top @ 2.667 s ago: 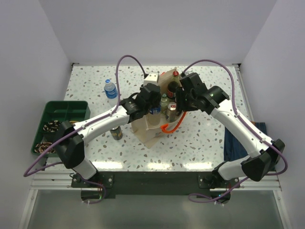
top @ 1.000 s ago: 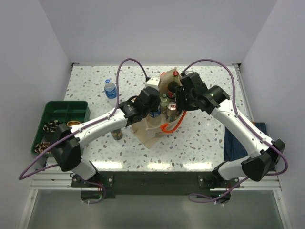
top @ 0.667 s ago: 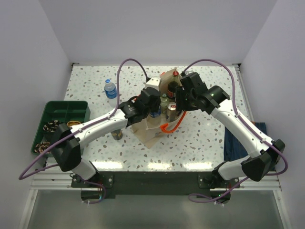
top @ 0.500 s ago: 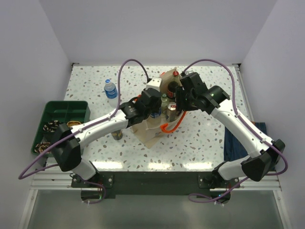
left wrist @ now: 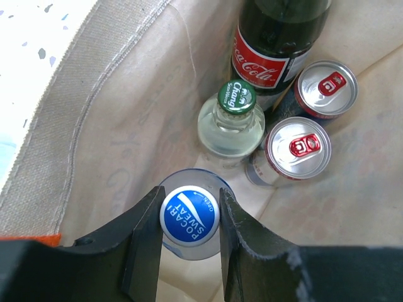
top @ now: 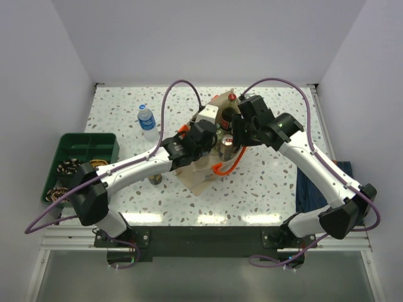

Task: Place the beverage into the canvas bag
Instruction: Place the drink in the canvas bag.

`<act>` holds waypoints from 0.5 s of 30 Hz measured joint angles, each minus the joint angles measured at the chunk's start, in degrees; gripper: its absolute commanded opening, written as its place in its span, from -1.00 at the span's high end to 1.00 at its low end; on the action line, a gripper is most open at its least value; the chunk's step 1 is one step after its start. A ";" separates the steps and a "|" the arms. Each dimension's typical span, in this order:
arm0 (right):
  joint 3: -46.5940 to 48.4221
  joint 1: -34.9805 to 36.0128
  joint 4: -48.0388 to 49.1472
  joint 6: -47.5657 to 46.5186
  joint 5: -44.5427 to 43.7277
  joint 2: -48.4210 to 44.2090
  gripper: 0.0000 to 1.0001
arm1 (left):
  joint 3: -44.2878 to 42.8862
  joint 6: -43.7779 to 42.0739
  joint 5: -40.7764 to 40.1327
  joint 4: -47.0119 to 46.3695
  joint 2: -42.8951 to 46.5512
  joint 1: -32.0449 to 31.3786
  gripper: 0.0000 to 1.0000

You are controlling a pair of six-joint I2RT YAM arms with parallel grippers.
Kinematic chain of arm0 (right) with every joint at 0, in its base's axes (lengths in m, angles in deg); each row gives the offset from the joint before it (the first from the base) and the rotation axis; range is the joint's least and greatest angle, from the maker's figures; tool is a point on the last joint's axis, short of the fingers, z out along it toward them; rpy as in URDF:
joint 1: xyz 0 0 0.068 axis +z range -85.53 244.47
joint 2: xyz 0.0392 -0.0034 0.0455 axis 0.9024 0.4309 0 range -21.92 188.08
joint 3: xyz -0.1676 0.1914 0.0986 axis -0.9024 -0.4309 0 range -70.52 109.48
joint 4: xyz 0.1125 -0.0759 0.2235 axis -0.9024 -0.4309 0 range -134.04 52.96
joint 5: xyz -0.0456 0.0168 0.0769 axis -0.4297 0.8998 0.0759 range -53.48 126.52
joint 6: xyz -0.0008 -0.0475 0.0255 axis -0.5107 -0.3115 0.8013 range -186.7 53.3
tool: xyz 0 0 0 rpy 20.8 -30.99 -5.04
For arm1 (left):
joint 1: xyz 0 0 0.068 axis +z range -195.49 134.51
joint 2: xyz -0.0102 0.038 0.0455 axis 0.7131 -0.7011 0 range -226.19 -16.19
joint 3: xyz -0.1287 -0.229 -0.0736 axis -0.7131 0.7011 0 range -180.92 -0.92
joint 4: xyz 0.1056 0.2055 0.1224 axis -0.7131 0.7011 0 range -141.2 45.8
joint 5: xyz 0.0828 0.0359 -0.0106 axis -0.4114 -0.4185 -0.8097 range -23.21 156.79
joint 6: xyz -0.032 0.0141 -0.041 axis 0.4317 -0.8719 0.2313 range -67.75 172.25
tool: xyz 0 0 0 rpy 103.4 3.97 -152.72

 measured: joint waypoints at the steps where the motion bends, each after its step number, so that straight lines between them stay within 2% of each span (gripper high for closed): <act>1: 0.00 0.00 0.00 0.00 0.00 0.00 0.00 | 0.00 -0.28 -0.33 -0.31 -0.13 -0.04 1.00; 15: -0.31 0.00 -0.02 0.00 0.00 -0.42 0.00 | 0.00 -6.19 -3.15 -6.64 -1.70 -0.09 1.00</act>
